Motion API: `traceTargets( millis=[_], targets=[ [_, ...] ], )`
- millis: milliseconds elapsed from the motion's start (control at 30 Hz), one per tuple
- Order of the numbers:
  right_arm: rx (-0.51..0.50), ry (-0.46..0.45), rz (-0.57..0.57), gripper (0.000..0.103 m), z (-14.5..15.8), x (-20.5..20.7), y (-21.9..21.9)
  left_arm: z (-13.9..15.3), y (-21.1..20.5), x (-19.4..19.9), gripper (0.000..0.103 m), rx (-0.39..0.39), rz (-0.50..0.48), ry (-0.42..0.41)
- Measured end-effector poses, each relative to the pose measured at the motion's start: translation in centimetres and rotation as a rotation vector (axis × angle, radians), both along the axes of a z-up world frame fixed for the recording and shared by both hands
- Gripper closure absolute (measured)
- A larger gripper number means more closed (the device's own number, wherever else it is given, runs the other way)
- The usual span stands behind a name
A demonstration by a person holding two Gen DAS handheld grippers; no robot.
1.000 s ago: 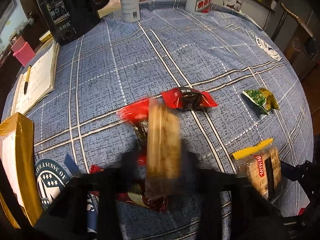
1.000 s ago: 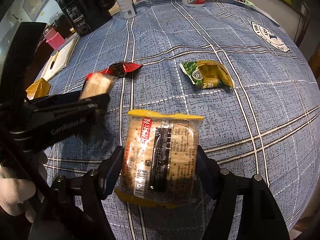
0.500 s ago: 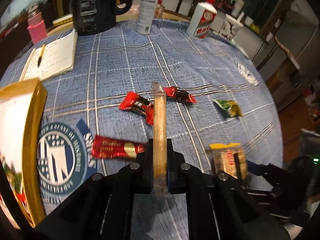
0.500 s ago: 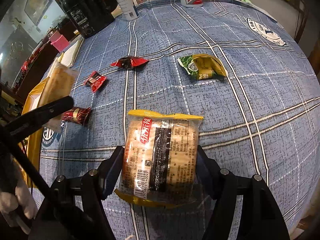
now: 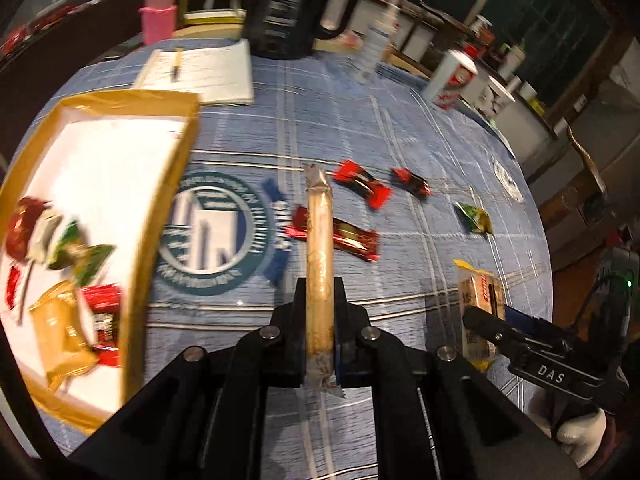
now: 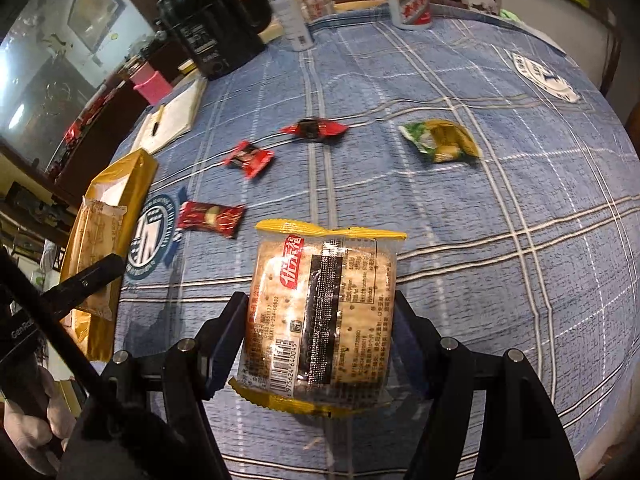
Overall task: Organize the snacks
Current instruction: 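Carry the biscuit stick and cracker pack into the tray and release both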
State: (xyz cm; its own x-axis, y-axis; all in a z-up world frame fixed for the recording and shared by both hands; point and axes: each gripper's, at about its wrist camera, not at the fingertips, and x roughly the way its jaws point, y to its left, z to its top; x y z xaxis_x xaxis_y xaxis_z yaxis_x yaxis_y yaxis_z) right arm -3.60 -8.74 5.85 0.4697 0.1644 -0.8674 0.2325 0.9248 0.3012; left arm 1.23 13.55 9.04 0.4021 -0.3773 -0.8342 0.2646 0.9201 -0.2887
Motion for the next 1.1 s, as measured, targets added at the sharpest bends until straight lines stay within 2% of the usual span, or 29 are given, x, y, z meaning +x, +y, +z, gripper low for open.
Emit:
traceTargets(
  millis=[333, 667, 833, 1100],
  targets=[
    [-0.040, -0.056, 0.148, 0.034, 3.1, 1.5, 7.4, 2.8, 9.2, -0.6, 0.092, -0.012, 0.170, -0.076],
    [-0.078, -0.094, 0.336, 0.034, 5.0, 4.4, 16.8, 1.5, 18.2, -0.2, 0.092, 0.013, 0.312, -0.060],
    [-0.088, -0.114, 0.403, 0.033, 5.3, 6.9, 21.3, 0.2, 20.6, 0.8, 0.092, 0.033, 0.323, -0.031],
    [-0.113, -0.094, 0.444, 0.033, 3.6, 12.1, 26.6, -0.5, 21.6, 4.6, 0.092, 0.063, 0.283, -0.030]
  ],
)
